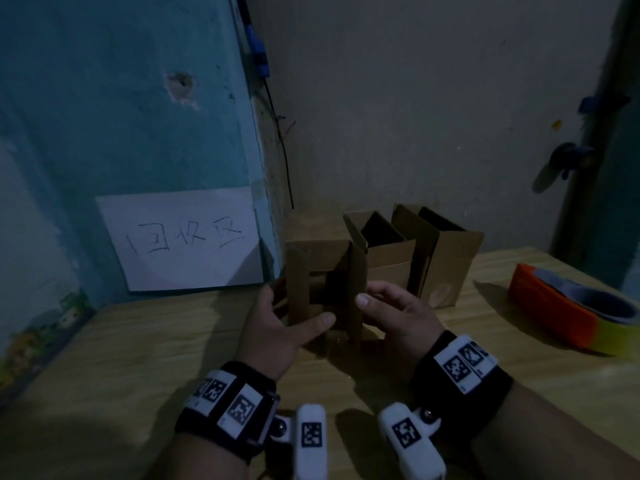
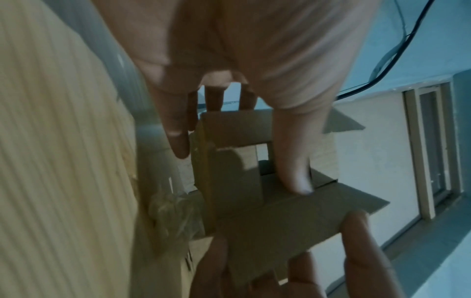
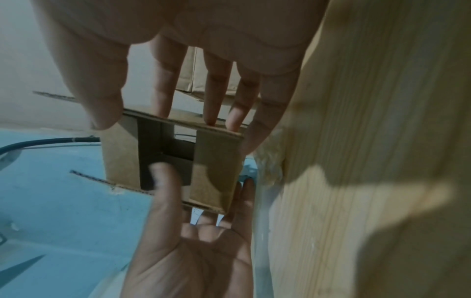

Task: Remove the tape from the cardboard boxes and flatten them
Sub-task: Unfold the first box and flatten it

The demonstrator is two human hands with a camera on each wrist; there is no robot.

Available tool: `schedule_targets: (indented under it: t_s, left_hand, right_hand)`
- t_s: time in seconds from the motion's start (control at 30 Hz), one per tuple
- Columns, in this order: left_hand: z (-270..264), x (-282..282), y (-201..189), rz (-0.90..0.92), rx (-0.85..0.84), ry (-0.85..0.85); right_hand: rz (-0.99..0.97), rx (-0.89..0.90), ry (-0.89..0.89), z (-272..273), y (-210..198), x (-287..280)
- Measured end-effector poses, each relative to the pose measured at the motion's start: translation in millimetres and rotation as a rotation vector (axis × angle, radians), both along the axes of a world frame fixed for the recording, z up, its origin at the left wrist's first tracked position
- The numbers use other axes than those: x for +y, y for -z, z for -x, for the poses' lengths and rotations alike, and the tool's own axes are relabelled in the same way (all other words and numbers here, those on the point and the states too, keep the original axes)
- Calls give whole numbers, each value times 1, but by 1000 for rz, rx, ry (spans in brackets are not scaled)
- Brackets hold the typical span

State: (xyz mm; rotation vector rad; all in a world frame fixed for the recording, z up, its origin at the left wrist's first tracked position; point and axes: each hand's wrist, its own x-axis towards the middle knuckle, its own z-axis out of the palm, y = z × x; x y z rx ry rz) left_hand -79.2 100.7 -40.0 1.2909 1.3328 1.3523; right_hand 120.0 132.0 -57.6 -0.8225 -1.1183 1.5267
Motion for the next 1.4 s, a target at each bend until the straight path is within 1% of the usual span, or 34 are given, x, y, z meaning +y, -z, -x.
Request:
schedule_targets:
  t_s: [0.13, 0.3, 0.4, 0.5, 0.6, 0.7, 0.83, 0.87, 0.97, 1.03, 1.13, 1.27, 1.33, 1.4]
  left_hand:
    - [-1, 0, 1, 13, 16, -57]
    - [1, 7, 5, 60, -256, -20]
    - [2, 9, 2, 9, -304, -84]
    - [1, 10, -1, -21, -291, -106]
    - [-3, 6, -4, -12, -248, -55]
    - [-5, -2, -8, 22, -190, 18]
    - [-1, -1, -5, -5, -173, 20]
    - [0, 1, -2, -11, -163, 8]
    - [0, 0, 1, -52, -106, -18]
    - [-3, -1, 3, -70, -71, -22]
    - [-2, 3, 8, -89, -70, -2]
    - [-3, 1, 4, -62, -84, 24]
    - [-2, 0, 3, -63, -112, 5]
    - [-2, -1, 2, -74, -153, -28]
  right_hand:
    - [24, 24, -8, 2, -3, -3]
    - [47, 50, 31, 0, -7, -3]
    - [61, 55, 35, 0, -5, 0]
    - [59, 39, 55, 2, -5, 0]
    - [64, -46, 98, 0, -9, 1]
    - [30, -112, 120, -6, -1, 8]
    - [-30, -202, 144, -2, -12, -3]
    - [-24, -193, 149, -3, -14, -4]
    - [58, -86, 133, -6, -12, -5]
    - [74, -74, 156, -6, -11, -5]
    - [84, -53, 205, -4, -9, -6]
    - [62, -92, 220, -2, -9, -7]
    - [26, -152, 202, -2, -10, -8]
    - [-9, -168, 174, -2, -13, -10]
